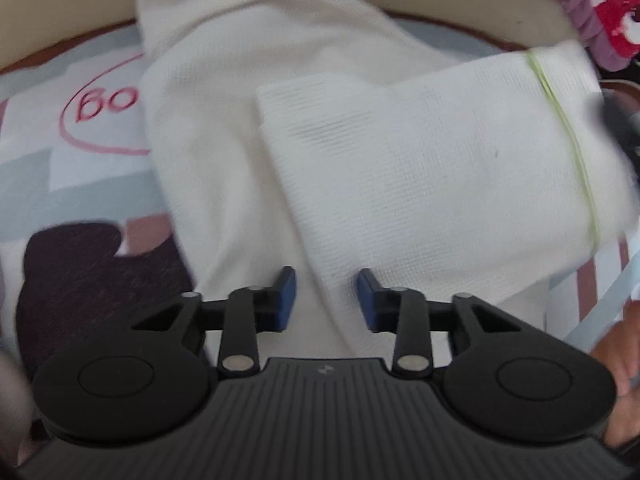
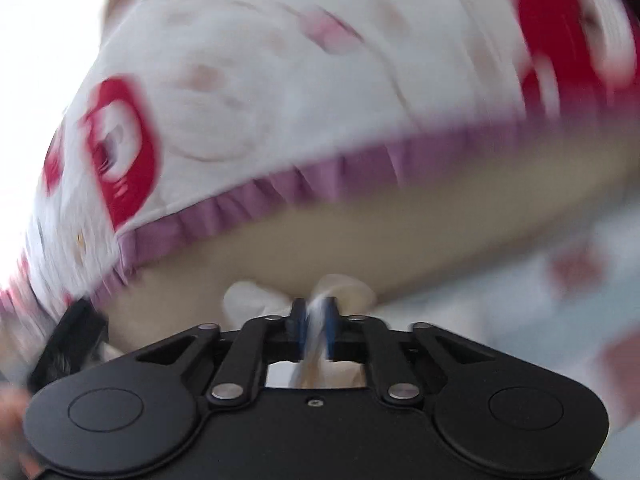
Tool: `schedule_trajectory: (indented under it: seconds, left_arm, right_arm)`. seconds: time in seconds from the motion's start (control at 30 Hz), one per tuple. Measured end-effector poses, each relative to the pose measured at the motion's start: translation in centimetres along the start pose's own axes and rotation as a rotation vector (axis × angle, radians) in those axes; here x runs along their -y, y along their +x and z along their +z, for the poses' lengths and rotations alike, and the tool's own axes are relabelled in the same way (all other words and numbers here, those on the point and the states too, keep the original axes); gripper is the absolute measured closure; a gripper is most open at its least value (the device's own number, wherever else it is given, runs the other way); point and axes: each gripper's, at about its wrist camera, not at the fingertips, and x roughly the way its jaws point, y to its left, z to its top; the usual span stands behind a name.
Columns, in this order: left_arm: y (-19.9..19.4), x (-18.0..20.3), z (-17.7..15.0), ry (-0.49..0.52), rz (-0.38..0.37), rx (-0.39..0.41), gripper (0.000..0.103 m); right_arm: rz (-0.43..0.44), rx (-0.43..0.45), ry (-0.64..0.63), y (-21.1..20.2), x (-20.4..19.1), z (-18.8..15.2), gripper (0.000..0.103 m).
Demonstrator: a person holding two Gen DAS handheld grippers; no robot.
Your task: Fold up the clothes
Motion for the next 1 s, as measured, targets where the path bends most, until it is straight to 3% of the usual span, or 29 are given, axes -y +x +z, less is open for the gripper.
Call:
schedule_trajectory:
  seconds: [0.07,0.1,0.2,0.23,0.27,0.3,0.4,0.47,0.53,0.6,0.63,0.7,0.8,0.93,1.0]
  left_arm:
    - [0.1,-0.5,0.3,-0.024,-0.012,-0.008,0.074]
    - [0.1,-0.6,0.4,-0.029,-0.014,-0.014,0.074]
    - [0.0,-0.7,0.6,-0.032,-0.029,-0.023,0.074]
    - [0.0,-0.9,0.7,-0.042,-0.041,-0.024,0.071]
    - [-0.1,-1.1,0.8,-0.055,-0.054,-0.025,0.069]
    - [-0.2,-1.3,1.0,-0.069,-0.067,-0.026,0.068]
    - [-1.0,-1.4,1.6,-0.044,-0.035,-0.003,0.068]
    - [-2.4,-1.1,2.0,0.029,0.039,0.058,0.068]
    - [-3.9,-0.9,2.1,0.101,0.148,0.149,0.067]
    - [-5.1,-1.3,2.3,0.124,0.259,0.245,0.052]
    - [-5.4,-1.8,2.7,0.11,0.287,0.28,0.042]
    - [-5.7,-3.1,3.6,0.068,0.324,0.341,0.041]
    - [-5.0,-5.3,5.2,0.035,0.276,0.35,0.033]
    - [-2.2,-7.9,8.9,-0.061,0.095,0.275,0.03]
    - [-1.5,-8.1,9.9,-0.053,0.099,0.271,0.029]
  right_arm:
    - [-0.121,-0.067,-0.107,0.1,0.0,-0.9,0.085]
    - [-0.17,-0.123,-0.131,0.7,0.5,-1.6,0.085]
    - [-0.234,-0.241,-0.066,1.9,2.1,-2.3,0.082]
    - [-0.195,-0.232,0.001,1.4,2.6,-2.2,0.074]
    - [-0.157,-0.214,0.064,1.0,3.0,-2.1,0.052]
    - [-0.125,-0.194,0.121,0.6,3.4,-1.9,0.04]
    - [-0.053,-0.153,0.101,0.0,2.4,-1.9,0.041]
    - [-0.014,-0.174,-0.018,0.9,0.7,-2.3,0.041]
    - [-0.038,-0.262,-0.178,2.7,-1.2,-3.5,0.041]
    - [-0.136,-0.389,-0.275,5.3,-1.7,-4.8,0.041]
    - [-0.157,-0.399,-0.271,5.8,-1.5,-5.1,0.041]
    - [-0.151,-0.399,-0.168,5.8,-0.6,-4.5,0.041]
    - [-0.105,-0.349,-0.058,4.7,0.3,-3.3,0.04]
    - [0.031,-0.357,-0.035,4.2,-0.1,-2.2,0.04]
    - [0.067,-0.374,0.02,3.3,-0.2,-2.3,0.04]
